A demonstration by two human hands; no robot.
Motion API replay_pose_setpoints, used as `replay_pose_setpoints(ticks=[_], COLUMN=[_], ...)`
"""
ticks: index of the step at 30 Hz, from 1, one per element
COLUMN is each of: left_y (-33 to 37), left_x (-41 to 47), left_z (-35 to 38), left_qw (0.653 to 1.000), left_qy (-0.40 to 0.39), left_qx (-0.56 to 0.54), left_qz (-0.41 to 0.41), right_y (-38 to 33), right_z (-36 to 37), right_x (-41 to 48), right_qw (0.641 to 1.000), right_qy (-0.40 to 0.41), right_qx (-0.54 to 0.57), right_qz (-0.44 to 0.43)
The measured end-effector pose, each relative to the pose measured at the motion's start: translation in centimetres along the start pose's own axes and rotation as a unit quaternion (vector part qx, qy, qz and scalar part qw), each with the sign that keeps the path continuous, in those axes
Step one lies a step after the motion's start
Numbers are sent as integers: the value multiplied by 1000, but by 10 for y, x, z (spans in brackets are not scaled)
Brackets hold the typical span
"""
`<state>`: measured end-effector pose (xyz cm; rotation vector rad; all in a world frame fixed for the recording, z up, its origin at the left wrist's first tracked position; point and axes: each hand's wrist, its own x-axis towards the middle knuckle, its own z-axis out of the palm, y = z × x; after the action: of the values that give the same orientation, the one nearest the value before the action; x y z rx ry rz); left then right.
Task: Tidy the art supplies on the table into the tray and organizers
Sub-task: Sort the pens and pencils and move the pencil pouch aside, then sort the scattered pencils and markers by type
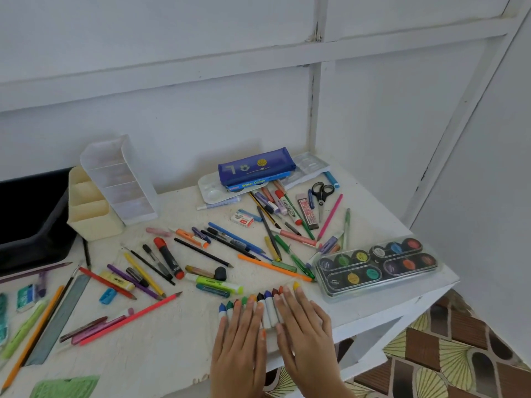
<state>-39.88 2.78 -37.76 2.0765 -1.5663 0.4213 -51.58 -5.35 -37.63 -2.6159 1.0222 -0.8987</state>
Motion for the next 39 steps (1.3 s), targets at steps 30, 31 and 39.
replay_pose_setpoints(ticks=[30,31,39], left_y=[-9,-5,35], left_x=[71,81,184], left_z=[-50,-46,-1], left_qw=[884,885,892], left_qy=[152,142,98], left_qx=[-308,-318,-382], left_qz=[-316,-308,-220], right_y=[-27,-18,65], right_z=[-20,-25,-62], right_x=[91,98,182], right_qw=[972,974,977], right_qy=[-3,2,46], right_qx=[232,223,191], right_qz=[25,31,87])
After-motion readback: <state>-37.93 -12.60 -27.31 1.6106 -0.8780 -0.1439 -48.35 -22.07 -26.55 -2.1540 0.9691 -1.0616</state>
